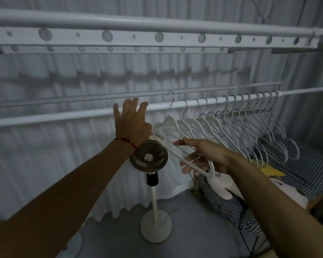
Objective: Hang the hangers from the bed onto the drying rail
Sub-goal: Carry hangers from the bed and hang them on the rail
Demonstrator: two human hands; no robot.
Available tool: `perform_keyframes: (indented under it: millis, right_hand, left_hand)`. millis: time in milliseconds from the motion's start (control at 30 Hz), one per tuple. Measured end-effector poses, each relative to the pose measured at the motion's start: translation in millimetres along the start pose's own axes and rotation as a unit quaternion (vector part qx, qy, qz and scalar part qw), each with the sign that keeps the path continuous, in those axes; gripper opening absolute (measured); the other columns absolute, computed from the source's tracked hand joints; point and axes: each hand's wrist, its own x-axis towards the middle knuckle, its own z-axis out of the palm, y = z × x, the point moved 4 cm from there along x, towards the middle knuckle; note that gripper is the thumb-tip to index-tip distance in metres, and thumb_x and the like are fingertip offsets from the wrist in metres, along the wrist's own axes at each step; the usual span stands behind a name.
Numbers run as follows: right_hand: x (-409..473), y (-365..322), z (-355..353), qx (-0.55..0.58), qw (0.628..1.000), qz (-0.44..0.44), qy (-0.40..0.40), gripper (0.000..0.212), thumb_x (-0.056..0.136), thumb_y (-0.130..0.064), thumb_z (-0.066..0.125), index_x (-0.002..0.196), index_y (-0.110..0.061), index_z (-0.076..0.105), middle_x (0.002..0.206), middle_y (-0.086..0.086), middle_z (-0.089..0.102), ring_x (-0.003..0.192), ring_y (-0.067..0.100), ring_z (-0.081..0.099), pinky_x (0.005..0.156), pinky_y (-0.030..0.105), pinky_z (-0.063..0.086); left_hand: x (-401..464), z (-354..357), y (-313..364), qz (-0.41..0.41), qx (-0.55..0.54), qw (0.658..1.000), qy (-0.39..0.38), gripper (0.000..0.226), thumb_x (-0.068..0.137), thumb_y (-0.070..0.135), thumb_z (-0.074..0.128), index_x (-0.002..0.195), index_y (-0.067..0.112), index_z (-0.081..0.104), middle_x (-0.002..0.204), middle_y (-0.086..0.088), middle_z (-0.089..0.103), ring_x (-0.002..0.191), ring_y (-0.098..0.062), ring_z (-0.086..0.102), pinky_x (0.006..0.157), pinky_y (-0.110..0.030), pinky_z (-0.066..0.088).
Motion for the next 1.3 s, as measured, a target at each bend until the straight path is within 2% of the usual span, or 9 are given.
perform_keyframes:
  millis: [100, 300, 433, 667, 867, 933, 1067, 1200, 1300]
  right_hand:
    - [13, 4, 1, -0.003, 1.000, 0.018, 0.005, 0.044, 0.102, -0.056, 0.040, 0.133, -0.031, 0.059, 0.105, 0.027, 0.072, 0.093, 0.040, 0.073, 0.080, 0.047, 0.057]
    - [27, 24, 0, 0.007, 0.999, 0.054, 0.000, 0.047, 0.101, -0.057, 0.041, 0.138, -0.031, 0.054, 0.115, 0.029, 0.066, 0.094, 0.041, 0.073, 0.074, 0.044, 0.060]
    - [31, 30, -3, 0.029, 0.998, 0.061, 0.008, 0.050, 0.098, -0.057, 0.049, 0.138, -0.029, 0.054, 0.119, 0.029, 0.061, 0.094, 0.041, 0.073, 0.080, 0.051, 0.060]
    - [30, 45, -8, 0.031, 0.995, 0.087, 0.034, 0.052, 0.092, -0.060, 0.057, 0.122, -0.019, 0.067, 0.115, 0.026, 0.065, 0.099, 0.042, 0.069, 0.086, 0.057, 0.058]
    - [16, 56, -11, 0.046, 0.995, 0.069, 0.063, 0.039, 0.095, -0.033, 0.063, 0.125, -0.008, 0.061, 0.113, 0.028, 0.067, 0.088, 0.035, 0.072, 0.081, 0.050, 0.061]
    - [13, 65, -10, 0.062, 0.993, 0.066, 0.076, 0.037, 0.095, -0.027, 0.065, 0.123, -0.003, 0.061, 0.108, 0.028, 0.068, 0.088, 0.035, 0.072, 0.083, 0.053, 0.060]
    - [11, 83, -11, 0.076, 0.990, 0.059, 0.099, 0.030, 0.095, -0.023, 0.065, 0.114, 0.000, 0.064, 0.103, 0.024, 0.066, 0.101, 0.040, 0.070, 0.085, 0.058, 0.058]
    - [2, 101, -11, 0.069, 0.992, 0.061, 0.090, 0.017, 0.096, -0.020, 0.059, 0.106, -0.007, 0.065, 0.105, 0.020, 0.067, 0.086, 0.030, 0.073, 0.085, 0.053, 0.059]
    - [-17, 118, -12, 0.061, 0.993, 0.067, 0.077, 0.023, 0.096, -0.022, 0.060, 0.112, -0.007, 0.065, 0.096, 0.016, 0.069, 0.082, 0.027, 0.072, 0.084, 0.047, 0.060]
  left_hand:
    - [2, 11, -2, 0.009, -0.006, 0.999, -0.048, 0.069, 0.073, 0.025, 0.062, 0.139, 0.024, 0.045, 0.150, -0.004, 0.040, 0.141, -0.028, 0.029, 0.113, -0.065, 0.011]
    - [0, 20, -3, 0.014, -0.023, 0.999, -0.045, 0.068, 0.074, 0.021, 0.062, 0.141, 0.026, 0.047, 0.152, -0.002, 0.039, 0.143, -0.025, 0.028, 0.113, -0.066, 0.011]
    - [1, 19, -4, 0.016, -0.030, 0.999, -0.040, 0.066, 0.075, 0.020, 0.062, 0.139, 0.026, 0.048, 0.152, -0.002, 0.040, 0.142, -0.025, 0.029, 0.113, -0.066, 0.011]
    - [0, 19, -3, 0.021, -0.030, 0.999, -0.031, 0.066, 0.073, 0.020, 0.063, 0.138, 0.025, 0.051, 0.150, -0.003, 0.042, 0.141, -0.025, 0.032, 0.112, -0.067, 0.012]
    - [1, 20, -4, 0.020, -0.020, 0.999, -0.041, 0.066, 0.073, 0.021, 0.062, 0.137, 0.024, 0.051, 0.150, -0.003, 0.042, 0.140, -0.026, 0.033, 0.111, -0.068, 0.013]
    - [2, 20, -4, 0.017, -0.022, 0.999, -0.042, 0.066, 0.072, 0.020, 0.063, 0.137, 0.023, 0.051, 0.150, -0.003, 0.042, 0.140, -0.026, 0.032, 0.111, -0.068, 0.014]
    - [2, 20, -1, 0.012, -0.022, 0.998, -0.065, 0.068, 0.073, 0.023, 0.063, 0.139, 0.024, 0.049, 0.152, -0.003, 0.037, 0.142, -0.026, 0.027, 0.111, -0.067, 0.014]
    - [-9, 17, 9, 0.007, -0.042, 0.995, -0.090, 0.070, 0.075, 0.024, 0.064, 0.142, 0.025, 0.044, 0.158, -0.005, 0.027, 0.146, -0.028, 0.019, 0.113, -0.065, 0.015]
    - [-37, 1, 40, 0.021, -0.133, 0.988, -0.070, 0.061, 0.080, 0.021, 0.064, 0.139, 0.019, 0.050, 0.153, -0.012, 0.037, 0.143, -0.031, 0.028, 0.115, -0.057, 0.021]
